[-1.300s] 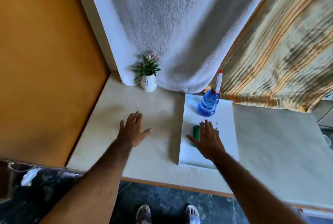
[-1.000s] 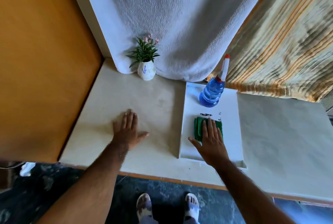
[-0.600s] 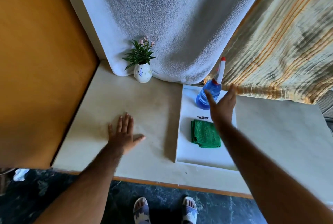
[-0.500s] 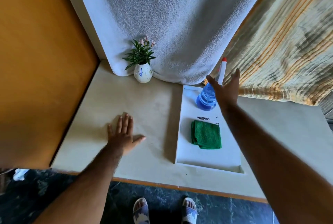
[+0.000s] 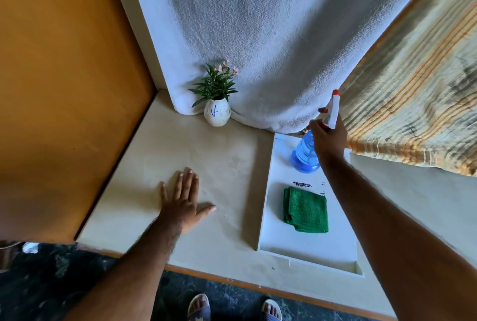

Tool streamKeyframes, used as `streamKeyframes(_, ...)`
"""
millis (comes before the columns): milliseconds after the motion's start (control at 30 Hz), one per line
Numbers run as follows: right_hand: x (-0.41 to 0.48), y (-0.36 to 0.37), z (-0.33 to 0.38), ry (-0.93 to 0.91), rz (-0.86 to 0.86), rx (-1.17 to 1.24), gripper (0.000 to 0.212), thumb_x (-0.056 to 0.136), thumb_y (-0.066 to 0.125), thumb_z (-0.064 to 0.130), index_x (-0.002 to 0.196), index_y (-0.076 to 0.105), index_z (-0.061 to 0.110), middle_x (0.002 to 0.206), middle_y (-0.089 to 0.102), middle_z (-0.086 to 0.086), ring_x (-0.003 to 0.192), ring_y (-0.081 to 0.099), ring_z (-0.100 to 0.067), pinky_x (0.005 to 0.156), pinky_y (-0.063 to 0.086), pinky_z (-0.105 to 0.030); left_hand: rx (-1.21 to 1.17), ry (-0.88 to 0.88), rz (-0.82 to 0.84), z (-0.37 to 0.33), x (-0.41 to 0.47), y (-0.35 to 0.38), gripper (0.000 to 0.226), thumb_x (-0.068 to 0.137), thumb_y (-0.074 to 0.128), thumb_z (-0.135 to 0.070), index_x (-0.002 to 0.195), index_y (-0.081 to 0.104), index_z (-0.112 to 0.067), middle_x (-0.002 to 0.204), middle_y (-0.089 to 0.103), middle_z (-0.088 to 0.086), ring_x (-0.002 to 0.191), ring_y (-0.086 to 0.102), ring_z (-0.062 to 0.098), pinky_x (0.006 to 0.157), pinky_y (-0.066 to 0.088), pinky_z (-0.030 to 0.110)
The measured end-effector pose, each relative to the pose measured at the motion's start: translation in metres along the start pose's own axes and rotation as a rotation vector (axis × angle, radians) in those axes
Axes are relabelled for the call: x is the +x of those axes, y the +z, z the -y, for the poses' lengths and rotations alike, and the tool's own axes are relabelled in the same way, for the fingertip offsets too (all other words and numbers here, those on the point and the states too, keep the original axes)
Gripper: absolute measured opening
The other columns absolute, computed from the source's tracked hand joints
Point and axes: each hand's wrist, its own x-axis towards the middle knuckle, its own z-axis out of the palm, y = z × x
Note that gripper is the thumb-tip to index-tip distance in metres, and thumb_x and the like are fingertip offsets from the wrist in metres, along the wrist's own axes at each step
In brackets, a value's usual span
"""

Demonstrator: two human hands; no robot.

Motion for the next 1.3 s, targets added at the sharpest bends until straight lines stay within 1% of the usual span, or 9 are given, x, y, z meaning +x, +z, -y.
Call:
streamKeyframes(67,-0.003,0.008,0.016,-0.041,0.092,-0.003,0.030,0.080,0.066,0.010,0.105,0.066,0.028,0.072,0.070,0.006,0.069,0.071,-0.017,0.069,0.055,-0.029,-0.009,0.009,-0.007,-0.001,-0.001,0.000,0.122,0.047,-0.027,-0.097,0.141,-0.041,-0.021,0.151,-0.051,-0.001,0.148,-0.037,0.021,0.119,-0.019,0.065)
streamKeyframes(167,-0.021,0.038,0.044,-0.125,0.280,-0.022,0.029,0.085,0.071,0.003,0.107,0.066,0.020,0.069,0.070,0.002,0.058,0.067,-0.005,0.061,0.051,-0.018,-0.025,0.006,-0.007,0.000,-0.003,0.000,0.123,0.044,-0.029,-0.096,0.138,-0.043,-0.018,0.144,-0.056,-0.003,0.147,-0.038,0.019,0.120,-0.017,0.065)
streamKeyframes(333,-0.057,0.103,0.048,-0.025,0.427,-0.150,0.018,0.086,0.074,0.017,0.103,0.069,0.018,0.066,0.074,-0.002,0.056,0.068,0.001,0.066,0.054,-0.019,-0.036,0.016,-0.024,0.001,-0.002,0.001,0.128,0.041,-0.028,-0.097,0.141,-0.040,-0.017,0.144,-0.055,-0.005,0.143,-0.040,0.016,0.119,-0.018,0.065)
streamKeyframes(433,-0.068,0.129,0.040,0.014,0.450,-0.284,0.014,0.087,0.072,0.028,0.095,0.070,0.017,0.061,0.072,0.001,0.048,0.056,0.018,0.057,0.038,-0.001,-0.027,0.078,-0.010,0.016,0.001,-0.004,0.136,0.036,-0.013,-0.103,0.143,-0.039,-0.023,0.146,-0.054,-0.008,0.143,-0.041,0.014,0.119,-0.018,0.066)
streamKeyframes(500,-0.072,0.142,0.037,0.060,0.474,-0.338,0.016,0.086,0.071,0.031,0.089,0.069,0.016,0.067,0.075,-0.002,0.052,0.058,0.014,0.056,0.039,-0.005,-0.009,0.123,0.003,0.031,0.002,-0.008,0.135,0.033,-0.007,-0.105,0.143,-0.039,-0.032,0.145,-0.054,-0.013,0.147,-0.037,0.014,0.120,-0.016,0.065)
streamKeyframes(633,-0.069,0.161,0.042,0.100,0.494,-0.400,0.019,0.082,0.070,0.034,0.088,0.070,0.016,0.070,0.076,-0.002,0.073,0.069,-0.016,0.070,0.051,-0.026,0.015,0.152,-0.039,0.042,0.002,-0.005,0.132,0.039,-0.004,-0.105,0.147,-0.035,-0.036,0.148,-0.053,-0.016,0.150,-0.033,0.013,0.119,-0.017,0.066)
streamKeyframes(833,-0.066,0.170,0.040,0.139,0.448,-0.477,0.015,0.074,0.066,0.029,0.076,0.070,0.014,0.064,0.071,0.000,0.067,0.066,-0.017,0.062,0.051,-0.026,-0.019,0.168,-0.087,0.046,0.007,0.006,0.130,0.049,0.004,-0.106,0.155,-0.022,-0.035,0.143,-0.056,-0.028,0.147,-0.034,0.008,0.115,-0.023,0.063)
streamKeyframes(1000,-0.071,0.173,0.034,0.152,0.456,-0.552,0.025,0.073,0.069,0.034,0.057,0.062,0.015,0.039,0.051,0.008,0.051,0.053,-0.010,0.048,0.033,-0.021,0.004,0.157,-0.063,0.045,0.007,0.004,0.127,0.048,0.002,-0.104,0.150,-0.032,-0.037,0.144,-0.056,-0.024,0.145,-0.039,0.010,0.115,-0.025,0.063)
streamKeyframes(1300,-0.070,0.175,0.035,0.115,0.484,-0.578,0.019,0.072,0.066,0.030,0.062,0.057,0.016,0.055,0.057,0.005,0.053,0.052,-0.007,0.048,0.033,-0.021,0.031,0.151,-0.037,0.045,0.006,0.002,0.120,0.060,0.013,-0.102,0.145,-0.040,-0.036,0.144,-0.059,-0.019,0.143,-0.044,0.012,0.116,-0.022,0.067)
